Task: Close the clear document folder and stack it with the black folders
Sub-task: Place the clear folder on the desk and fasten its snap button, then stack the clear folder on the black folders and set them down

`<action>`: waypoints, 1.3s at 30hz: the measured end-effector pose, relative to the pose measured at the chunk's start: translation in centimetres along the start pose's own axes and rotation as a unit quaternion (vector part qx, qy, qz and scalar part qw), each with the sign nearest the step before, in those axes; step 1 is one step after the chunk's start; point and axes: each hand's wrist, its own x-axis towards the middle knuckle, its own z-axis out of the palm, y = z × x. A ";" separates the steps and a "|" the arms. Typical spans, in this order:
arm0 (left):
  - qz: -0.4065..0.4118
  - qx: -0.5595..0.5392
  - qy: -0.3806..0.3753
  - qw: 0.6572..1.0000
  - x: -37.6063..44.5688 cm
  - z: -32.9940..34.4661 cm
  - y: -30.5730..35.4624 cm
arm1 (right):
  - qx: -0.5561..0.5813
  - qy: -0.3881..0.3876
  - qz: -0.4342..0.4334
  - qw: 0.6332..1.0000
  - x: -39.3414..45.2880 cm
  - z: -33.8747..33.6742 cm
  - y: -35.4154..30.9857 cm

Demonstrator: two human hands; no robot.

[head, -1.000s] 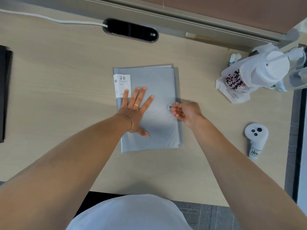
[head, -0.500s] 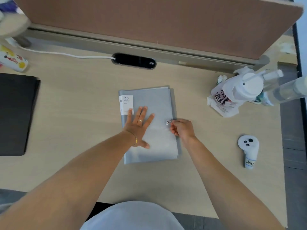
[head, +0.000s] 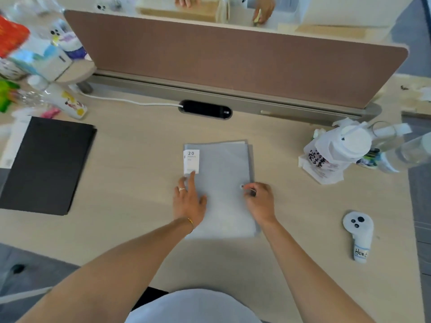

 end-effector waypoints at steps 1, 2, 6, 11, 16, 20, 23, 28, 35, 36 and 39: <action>-0.050 -0.072 0.022 0.996 0.1 0.0 0.3 | 0.007 0.001 -0.010 1.000 -0.3 -0.1 -0.1; -0.115 -0.152 0.037 0.981 0.5 -0.2 0.6 | 0.015 0.000 -0.020 1.000 -0.5 -0.2 -0.2; -0.240 -0.309 0.009 0.920 2.2 -1.4 -0.4 | 0.017 -0.013 -0.029 0.999 -0.9 -0.2 0.0; -0.242 -0.432 -0.086 0.864 2.9 -3.7 -1.7 | 0.011 -0.029 -0.009 0.999 -1.0 -0.5 -0.2; -0.156 -0.435 -0.174 0.870 2.0 -6.2 -2.2 | 0.024 0.007 0.031 0.999 -1.4 0.6 -1.3; -0.099 -0.447 -0.161 0.874 1.9 -8.5 -3.6 | 0.066 0.029 0.050 0.996 -1.9 2.3 -3.2; -0.077 -0.465 -0.125 0.873 2.0 -10.8 -5.6 | 0.130 0.007 0.083 0.988 -2.6 4.0 -5.1; -0.093 -0.493 -0.067 0.862 2.9 -15.6 -11.1 | 0.128 -0.020 0.075 0.989 -3.5 8.2 -10.6; -0.102 -0.462 0.063 0.879 4.9 -22.6 -21.6 | 0.134 -0.090 0.061 0.985 -5.5 17.1 -20.9; -0.102 -0.460 0.081 0.879 5.1 -23.5 -23.1 | 0.135 -0.101 0.060 0.984 -5.6 18.7 -22.0; -0.126 -0.438 0.133 0.880 6.1 -25.4 -27.5 | 0.151 -0.119 0.062 0.979 -4.5 24.1 -23.4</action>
